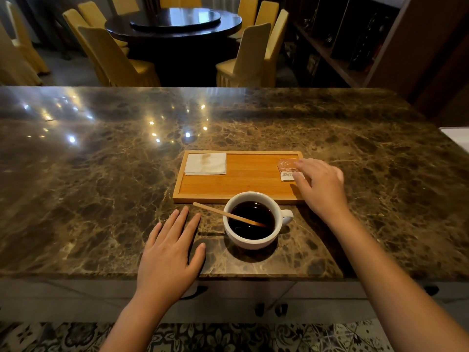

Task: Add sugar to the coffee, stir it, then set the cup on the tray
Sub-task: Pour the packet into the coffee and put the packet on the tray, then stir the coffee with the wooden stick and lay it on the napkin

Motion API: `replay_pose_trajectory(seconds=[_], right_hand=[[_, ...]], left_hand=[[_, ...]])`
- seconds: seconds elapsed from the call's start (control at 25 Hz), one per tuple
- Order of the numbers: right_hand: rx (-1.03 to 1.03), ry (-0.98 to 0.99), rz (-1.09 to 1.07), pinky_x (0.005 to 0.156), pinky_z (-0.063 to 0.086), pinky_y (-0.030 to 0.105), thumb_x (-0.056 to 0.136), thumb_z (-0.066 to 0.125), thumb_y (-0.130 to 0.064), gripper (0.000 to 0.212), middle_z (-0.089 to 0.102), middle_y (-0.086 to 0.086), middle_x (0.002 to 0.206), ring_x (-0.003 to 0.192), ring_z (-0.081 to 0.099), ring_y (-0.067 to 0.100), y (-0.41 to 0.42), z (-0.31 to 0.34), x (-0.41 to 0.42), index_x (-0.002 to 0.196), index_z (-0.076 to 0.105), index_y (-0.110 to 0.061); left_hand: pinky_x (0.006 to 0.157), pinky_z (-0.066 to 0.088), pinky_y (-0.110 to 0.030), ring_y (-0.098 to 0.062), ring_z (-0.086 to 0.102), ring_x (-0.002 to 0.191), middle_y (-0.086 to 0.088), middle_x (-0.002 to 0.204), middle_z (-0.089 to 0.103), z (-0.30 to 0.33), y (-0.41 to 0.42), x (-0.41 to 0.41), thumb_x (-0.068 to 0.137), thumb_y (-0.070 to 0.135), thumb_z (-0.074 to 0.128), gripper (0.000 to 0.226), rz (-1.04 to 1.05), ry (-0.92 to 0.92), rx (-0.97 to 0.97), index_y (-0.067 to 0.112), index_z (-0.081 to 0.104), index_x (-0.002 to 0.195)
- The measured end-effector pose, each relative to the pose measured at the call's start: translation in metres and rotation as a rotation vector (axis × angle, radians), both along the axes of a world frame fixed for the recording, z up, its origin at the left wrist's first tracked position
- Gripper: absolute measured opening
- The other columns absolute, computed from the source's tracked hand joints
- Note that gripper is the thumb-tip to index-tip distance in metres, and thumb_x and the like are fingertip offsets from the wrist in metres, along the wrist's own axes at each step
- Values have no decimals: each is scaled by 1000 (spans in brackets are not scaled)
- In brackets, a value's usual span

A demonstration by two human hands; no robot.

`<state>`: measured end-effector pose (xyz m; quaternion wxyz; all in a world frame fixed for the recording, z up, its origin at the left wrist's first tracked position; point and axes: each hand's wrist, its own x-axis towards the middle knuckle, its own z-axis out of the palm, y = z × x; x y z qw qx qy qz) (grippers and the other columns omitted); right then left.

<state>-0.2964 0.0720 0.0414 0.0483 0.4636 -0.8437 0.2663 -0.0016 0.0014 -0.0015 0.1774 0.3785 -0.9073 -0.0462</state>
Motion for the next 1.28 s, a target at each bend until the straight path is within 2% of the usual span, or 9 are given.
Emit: replay_pose_trajectory(seconds=[0.12, 0.36, 0.56, 0.64, 0.72, 0.84, 1.04, 1.2, 1.28], right_hand=[[146, 62, 163, 114, 5, 45, 95, 43, -30, 33, 50, -1, 139, 134, 36, 16, 6, 0, 1, 125, 54, -22], [205, 33, 196, 115, 4, 45, 96, 40, -28, 34, 50, 2, 140, 131, 41, 15, 0, 7, -2, 127, 51, -20], [18, -14, 182, 110, 26, 44, 95, 45, -25, 31, 59, 7, 129, 122, 50, 20, -3, 29, 14, 122, 56, -13], [-92, -41, 260, 98, 38, 34, 92, 50, -23, 28, 63, 8, 121, 112, 54, 18, -5, 47, 35, 116, 60, -11], [-67, -68, 412, 85, 40, 24, 89, 55, -25, 27, 65, 4, 114, 98, 54, 9, -7, 64, 64, 113, 61, -14], [92, -45, 626, 79, 48, 28, 85, 58, -36, 34, 65, -1, 111, 91, 54, 8, -10, 74, 109, 115, 60, -20], [101, 201, 639, 74, 46, 34, 85, 58, -33, 26, 66, 2, 99, 93, 59, 21, -24, 62, 138, 105, 62, -17], [29, 48, 632, 69, 49, 35, 87, 58, -20, 12, 69, 3, 91, 83, 60, 19, -25, 63, 132, 95, 66, -15], [-34, -77, 569, 67, 50, 26, 86, 60, -19, 11, 69, -2, 89, 75, 57, 10, -20, 70, 119, 95, 67, -17]], left_hand=[[106, 12, -36, -17, 23, 133, -7, 143, 34, -1, 0, 0, 88, 46, 32, 55, -3, -2, -8, 21, 38, 137], [106, 14, -38, -17, 21, 134, -6, 144, 32, -1, 0, 0, 88, 46, 32, 56, -1, -2, 2, 21, 37, 138], [105, 8, -34, -17, 21, 133, -7, 144, 32, -1, 0, 1, 88, 46, 32, 55, 3, -8, -9, 21, 38, 138], [106, 10, -35, -17, 20, 133, -7, 145, 32, -2, 0, 0, 89, 46, 31, 56, 8, -8, -10, 21, 38, 138], [106, 11, -36, -16, 20, 134, -6, 145, 31, -2, -1, 0, 89, 46, 31, 56, 8, -10, -11, 21, 37, 138], [106, 13, -38, -17, 20, 134, -7, 145, 31, -2, -1, 0, 89, 46, 32, 56, 5, -8, -13, 20, 36, 138], [105, 14, -39, -17, 21, 133, -9, 144, 34, -2, 1, 0, 88, 44, 34, 56, 9, 7, -13, 20, 33, 138], [106, 13, -38, -17, 21, 134, -8, 145, 33, -1, 1, 0, 88, 46, 31, 56, 15, -8, -15, 21, 38, 138], [106, 14, -38, -17, 21, 134, -7, 145, 32, -2, 0, 0, 89, 47, 29, 57, 12, -10, -12, 21, 38, 138]])
